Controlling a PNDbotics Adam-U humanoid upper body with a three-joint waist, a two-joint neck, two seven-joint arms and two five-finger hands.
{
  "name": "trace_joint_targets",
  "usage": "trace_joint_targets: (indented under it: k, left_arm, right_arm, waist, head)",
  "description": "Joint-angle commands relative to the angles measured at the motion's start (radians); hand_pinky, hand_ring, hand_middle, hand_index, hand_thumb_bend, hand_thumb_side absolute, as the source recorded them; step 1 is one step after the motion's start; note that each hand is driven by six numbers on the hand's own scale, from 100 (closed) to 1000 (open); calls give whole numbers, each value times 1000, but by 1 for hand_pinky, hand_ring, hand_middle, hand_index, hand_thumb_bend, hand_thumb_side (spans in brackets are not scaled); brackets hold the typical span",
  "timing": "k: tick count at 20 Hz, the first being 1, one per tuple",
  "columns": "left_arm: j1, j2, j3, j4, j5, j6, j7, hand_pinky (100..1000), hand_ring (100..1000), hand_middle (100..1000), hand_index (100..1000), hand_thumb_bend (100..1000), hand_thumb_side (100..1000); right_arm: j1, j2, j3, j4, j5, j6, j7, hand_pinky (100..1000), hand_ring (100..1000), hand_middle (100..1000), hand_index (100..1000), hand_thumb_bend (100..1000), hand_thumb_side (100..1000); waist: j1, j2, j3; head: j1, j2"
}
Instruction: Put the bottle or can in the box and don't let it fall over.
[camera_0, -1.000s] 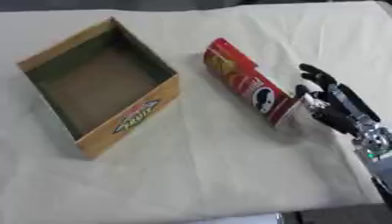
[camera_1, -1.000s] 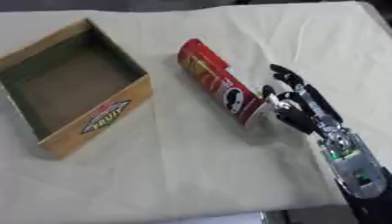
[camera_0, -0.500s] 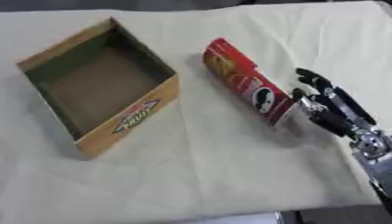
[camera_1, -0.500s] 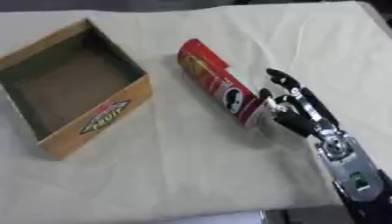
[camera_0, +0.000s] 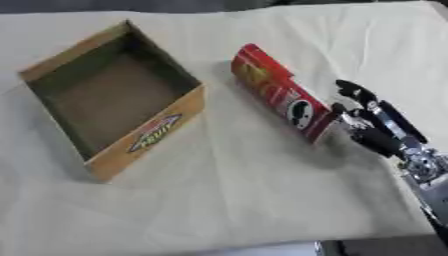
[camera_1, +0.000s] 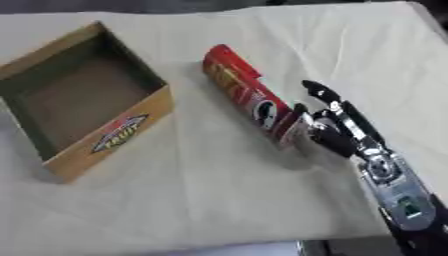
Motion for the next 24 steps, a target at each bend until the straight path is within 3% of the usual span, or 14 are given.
trace_joint_targets:
  k: [1,24]
  left_arm:
    - [-8,14,2,-11,2,-3,0,509,809,945,735,100,755]
    - [-9,13,2,-11,3,-4,0,510,809,945,733,100,754]
  right_arm:
    - [-11,-16,2,-13,43,-2,-16,712,1000,1000,1000,100,760]
    - [-1,-6,36,-27,94,-8,-8,717,1000,1000,1000,100,758]
  waist:
    - [6,2,1]
    - [3,0,3]
  head:
    - [-2,-13]
    - [-4,-10]
